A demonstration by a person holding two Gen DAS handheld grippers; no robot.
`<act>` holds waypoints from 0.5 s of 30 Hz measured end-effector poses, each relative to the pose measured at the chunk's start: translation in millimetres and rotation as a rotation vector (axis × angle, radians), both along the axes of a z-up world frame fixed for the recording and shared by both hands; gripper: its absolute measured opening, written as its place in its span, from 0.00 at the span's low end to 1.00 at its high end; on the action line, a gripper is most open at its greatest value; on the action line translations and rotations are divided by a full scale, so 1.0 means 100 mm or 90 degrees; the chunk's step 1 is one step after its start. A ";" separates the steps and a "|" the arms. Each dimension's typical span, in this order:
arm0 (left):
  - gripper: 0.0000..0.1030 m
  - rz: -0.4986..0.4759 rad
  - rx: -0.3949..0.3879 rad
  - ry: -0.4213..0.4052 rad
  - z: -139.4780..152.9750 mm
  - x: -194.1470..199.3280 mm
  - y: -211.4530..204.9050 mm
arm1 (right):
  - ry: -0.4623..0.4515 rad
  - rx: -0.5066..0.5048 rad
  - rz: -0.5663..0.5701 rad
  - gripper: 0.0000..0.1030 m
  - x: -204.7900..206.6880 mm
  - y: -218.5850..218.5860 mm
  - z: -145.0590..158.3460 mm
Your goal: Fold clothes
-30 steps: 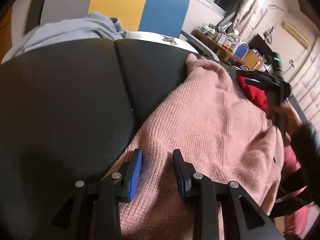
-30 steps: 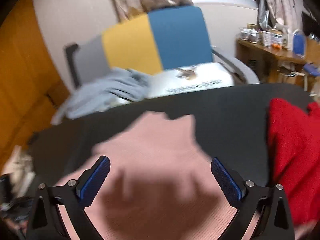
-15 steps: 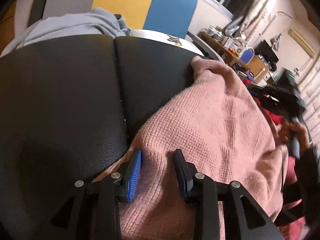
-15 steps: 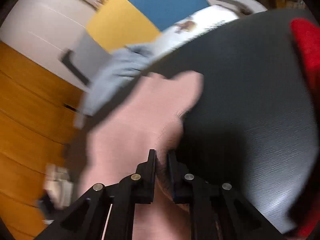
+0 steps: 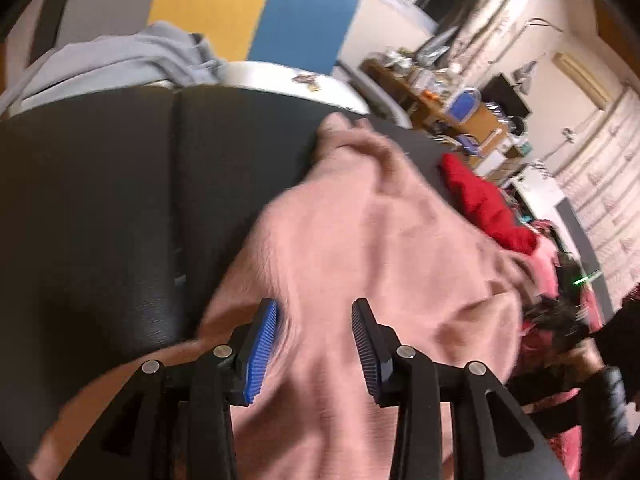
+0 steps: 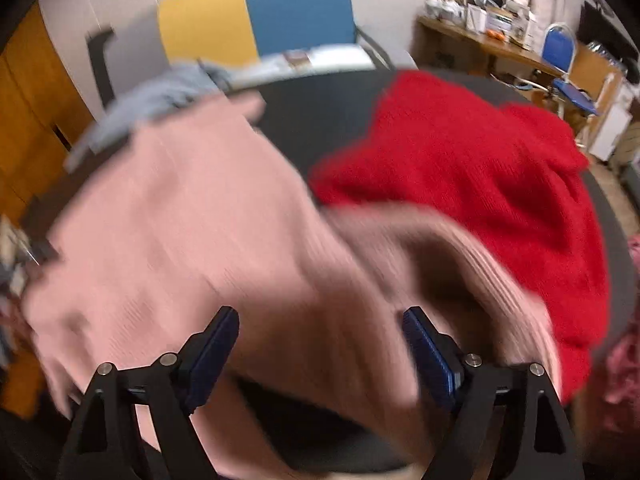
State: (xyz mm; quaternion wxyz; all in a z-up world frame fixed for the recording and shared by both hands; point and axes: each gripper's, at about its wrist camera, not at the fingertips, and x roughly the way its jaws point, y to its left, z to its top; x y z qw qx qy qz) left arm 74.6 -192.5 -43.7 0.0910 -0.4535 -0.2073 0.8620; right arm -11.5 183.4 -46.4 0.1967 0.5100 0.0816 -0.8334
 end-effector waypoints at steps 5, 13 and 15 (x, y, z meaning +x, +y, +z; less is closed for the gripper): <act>0.38 -0.080 0.044 0.015 0.21 -0.20 0.35 | -0.011 -0.087 -0.040 0.71 -0.02 0.09 -0.13; 0.41 -0.155 0.109 0.001 0.37 -0.55 0.68 | -0.061 -0.536 -0.028 0.22 -0.02 -0.23 0.13; 0.44 -0.156 0.124 -0.015 0.35 -0.65 0.68 | -0.076 -0.623 0.016 0.22 0.01 -0.48 0.14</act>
